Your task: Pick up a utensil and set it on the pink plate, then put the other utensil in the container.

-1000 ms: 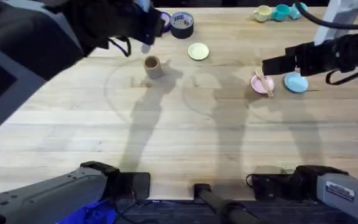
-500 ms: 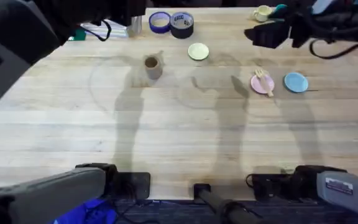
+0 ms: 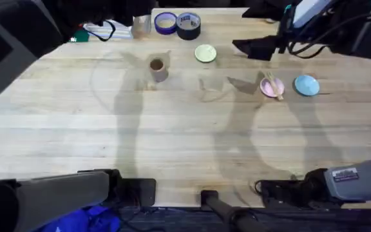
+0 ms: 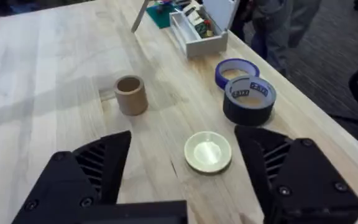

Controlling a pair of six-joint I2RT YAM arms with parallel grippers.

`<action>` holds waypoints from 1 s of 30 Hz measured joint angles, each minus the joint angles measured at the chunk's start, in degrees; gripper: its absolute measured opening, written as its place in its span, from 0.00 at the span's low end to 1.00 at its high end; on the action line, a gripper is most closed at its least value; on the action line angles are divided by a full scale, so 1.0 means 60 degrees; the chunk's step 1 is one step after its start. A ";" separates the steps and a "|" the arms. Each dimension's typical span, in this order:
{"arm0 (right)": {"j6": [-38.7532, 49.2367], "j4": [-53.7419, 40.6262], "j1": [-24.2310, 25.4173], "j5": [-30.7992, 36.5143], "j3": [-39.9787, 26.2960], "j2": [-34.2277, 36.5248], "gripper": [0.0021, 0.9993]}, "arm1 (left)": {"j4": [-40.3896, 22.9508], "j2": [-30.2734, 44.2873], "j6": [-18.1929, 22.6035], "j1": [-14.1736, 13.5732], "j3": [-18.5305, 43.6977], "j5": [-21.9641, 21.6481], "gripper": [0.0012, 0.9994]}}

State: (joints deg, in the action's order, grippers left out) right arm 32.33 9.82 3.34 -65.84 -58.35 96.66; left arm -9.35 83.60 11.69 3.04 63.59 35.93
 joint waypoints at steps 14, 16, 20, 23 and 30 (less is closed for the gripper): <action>0.0204 0.1580 -0.1182 -0.0509 -0.0301 0.2237 0.99 | 0.0482 0.0003 0.0480 0.0716 0.0000 0.1352 0.04; 0.0293 0.1585 -0.1356 -0.0484 -0.0417 0.2444 1.00 | 0.0482 0.0003 0.0628 0.0716 0.0000 0.1421 0.04; 0.0608 0.1602 -0.1626 -0.0456 -0.0517 0.2640 0.99 | 0.0471 0.0003 0.0783 0.0716 0.0000 0.1592 0.04; 0.0805 0.1624 -0.1786 -0.0456 -0.0573 0.2690 0.99 | 0.0442 0.0001 0.0841 0.0716 0.0000 0.1663 0.04; 0.0973 0.1610 -0.1861 -0.0500 -0.0633 0.2868 0.99 | 0.0494 0.0041 0.0915 0.0716 0.0000 0.2038 0.04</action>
State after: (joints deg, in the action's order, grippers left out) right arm 38.17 19.48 -7.83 -68.84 -62.15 113.87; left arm -6.39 83.85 17.18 7.33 63.59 48.16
